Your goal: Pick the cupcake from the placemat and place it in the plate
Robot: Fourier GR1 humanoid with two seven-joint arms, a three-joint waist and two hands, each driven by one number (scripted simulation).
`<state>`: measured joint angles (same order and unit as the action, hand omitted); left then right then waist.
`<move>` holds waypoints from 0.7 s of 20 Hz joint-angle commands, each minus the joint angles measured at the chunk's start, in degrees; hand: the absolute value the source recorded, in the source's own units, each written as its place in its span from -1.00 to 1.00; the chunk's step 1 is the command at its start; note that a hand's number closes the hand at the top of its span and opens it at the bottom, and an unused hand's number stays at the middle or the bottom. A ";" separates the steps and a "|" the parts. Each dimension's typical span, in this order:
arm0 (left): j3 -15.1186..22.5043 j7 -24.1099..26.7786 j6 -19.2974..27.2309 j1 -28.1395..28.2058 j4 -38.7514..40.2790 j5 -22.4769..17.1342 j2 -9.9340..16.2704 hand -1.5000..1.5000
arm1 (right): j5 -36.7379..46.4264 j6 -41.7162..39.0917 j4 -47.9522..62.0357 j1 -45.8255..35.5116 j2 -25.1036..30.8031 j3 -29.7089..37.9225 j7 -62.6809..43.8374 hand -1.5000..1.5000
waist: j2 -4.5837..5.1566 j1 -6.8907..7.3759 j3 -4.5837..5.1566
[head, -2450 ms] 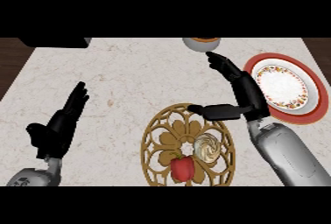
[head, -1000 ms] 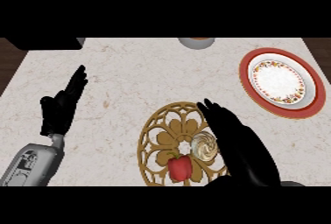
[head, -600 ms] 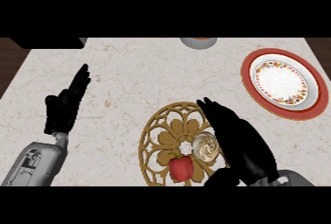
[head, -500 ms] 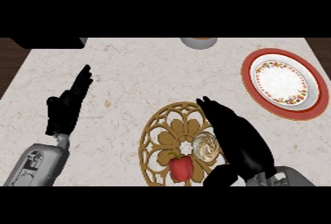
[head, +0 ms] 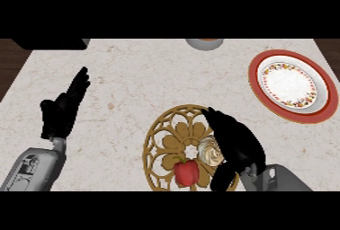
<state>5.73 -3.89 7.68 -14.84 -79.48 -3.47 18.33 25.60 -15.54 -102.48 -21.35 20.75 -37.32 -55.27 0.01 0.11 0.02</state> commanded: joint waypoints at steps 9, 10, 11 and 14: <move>-1.52 0.11 -1.12 1.92 -0.44 3.73 -4.41 0.00 | 8.96 -4.13 9.82 4.15 -6.58 3.86 5.64 -1.00 | -0.04 -0.09 -0.02; -2.47 -4.37 -1.06 -3.73 -0.17 4.75 -3.04 0.00 | 10.21 -3.69 10.55 4.02 -7.85 2.67 6.82 -1.00 | -0.03 -0.17 -0.02; -2.56 -2.04 -2.15 -1.45 0.25 4.50 -4.09 0.00 | 10.30 -5.37 9.28 5.89 -6.48 4.58 7.37 -1.00 | -0.04 -0.18 -0.02; -6.72 1.50 -5.65 -3.18 5.13 2.24 -1.93 0.00 | 11.48 -5.43 12.71 5.30 -7.48 5.46 10.55 -1.00 | 0.01 -0.22 -0.01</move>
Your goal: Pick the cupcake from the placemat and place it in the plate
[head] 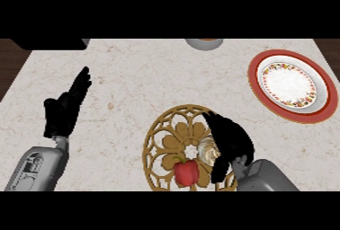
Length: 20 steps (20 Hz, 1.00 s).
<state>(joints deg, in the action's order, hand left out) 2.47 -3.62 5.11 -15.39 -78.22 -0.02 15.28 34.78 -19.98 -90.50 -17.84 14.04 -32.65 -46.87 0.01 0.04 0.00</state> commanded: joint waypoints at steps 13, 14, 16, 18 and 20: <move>-1.02 -4.22 -1.79 -0.35 -4.51 3.33 -3.24 0.00 | 14.21 8.23 10.04 -0.92 -5.14 5.28 14.44 1.00 | 0.02 0.13 -0.02; -2.07 -1.82 -1.84 2.22 -3.52 3.38 -3.35 0.00 | 13.67 5.76 1.99 3.18 -2.47 5.98 13.82 1.00 | -0.04 -0.08 0.00; -2.93 -1.76 -3.72 0.83 -3.14 2.32 -1.56 0.00 | 14.84 9.23 -0.15 2.49 -3.35 6.21 12.88 1.00 | -0.06 -0.19 0.00; -3.09 -4.23 -0.82 0.48 -4.47 3.03 -2.12 0.00 | 8.33 9.60 0.65 7.20 14.31 17.31 26.96 1.00 | -0.15 -1.96 -0.17; -3.56 -1.65 -1.18 2.94 -3.66 2.88 -1.73 0.00 | 4.80 9.27 4.77 6.75 20.62 25.44 31.10 1.00 | 0.27 -3.38 -0.37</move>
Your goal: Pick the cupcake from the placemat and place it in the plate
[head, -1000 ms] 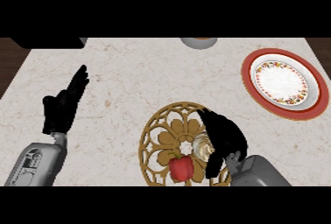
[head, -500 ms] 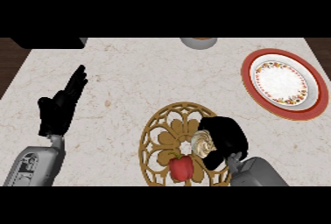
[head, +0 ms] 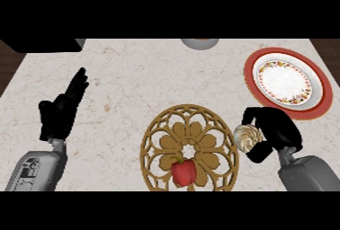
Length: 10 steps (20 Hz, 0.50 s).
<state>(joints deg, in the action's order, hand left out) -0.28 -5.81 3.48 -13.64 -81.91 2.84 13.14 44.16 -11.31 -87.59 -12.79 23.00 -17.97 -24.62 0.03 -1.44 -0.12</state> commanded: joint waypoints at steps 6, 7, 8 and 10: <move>-1.76 0.33 0.01 2.14 -0.26 -1.00 0.74 0.00 | -12.09 6.15 9.92 0.43 23.06 27.01 25.31 1.00 | -0.03 -2.27 -0.56; -2.26 -0.05 -0.23 0.32 -0.32 -1.78 0.71 0.00 | -12.98 7.50 12.32 0.11 23.68 28.57 29.09 1.00 | 0.45 -1.81 -0.67; -1.10 0.42 -0.10 2.53 -1.12 -0.72 0.53 0.00 | -15.37 8.42 13.16 -0.27 24.39 31.55 32.08 1.00 | -0.03 -1.27 -0.72; -0.25 0.85 0.69 1.43 -0.59 -0.25 -0.93 0.00 | -18.65 8.93 17.75 -0.10 26.21 35.31 40.36 1.00 | 0.49 -1.10 -0.63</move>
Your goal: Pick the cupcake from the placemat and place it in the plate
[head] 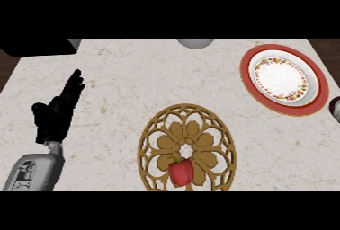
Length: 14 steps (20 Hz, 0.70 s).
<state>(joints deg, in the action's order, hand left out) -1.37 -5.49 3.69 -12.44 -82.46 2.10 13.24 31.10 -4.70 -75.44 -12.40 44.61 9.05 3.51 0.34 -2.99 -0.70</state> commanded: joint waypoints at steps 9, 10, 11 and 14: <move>2.69 0.63 -1.21 -1.63 0.30 1.40 -1.09 0.00 | -12.76 -6.19 29.95 -7.21 10.82 13.70 42.66 1.00 | 0.51 5.05 0.41; 2.39 -1.60 -1.79 -4.47 1.32 0.87 -0.89 0.00 | -12.78 -9.48 32.10 -11.31 11.62 12.30 40.85 1.00 | 0.57 5.38 0.47; 3.04 -0.46 -0.81 -6.25 3.19 2.14 -1.77 0.00 | -12.37 -9.05 35.28 -12.31 11.23 12.30 43.14 1.00 | 0.86 5.38 0.42; 4.32 1.20 -0.05 -2.44 1.55 2.80 -3.55 0.00 | -7.71 -7.17 40.85 -18.34 7.93 7.74 42.87 1.00 | 0.50 5.88 0.52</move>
<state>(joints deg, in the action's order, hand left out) 1.07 -5.68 2.45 -15.93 -81.10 3.40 11.93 20.85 -11.91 -42.48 -24.79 54.29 19.56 42.95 0.85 2.12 -0.26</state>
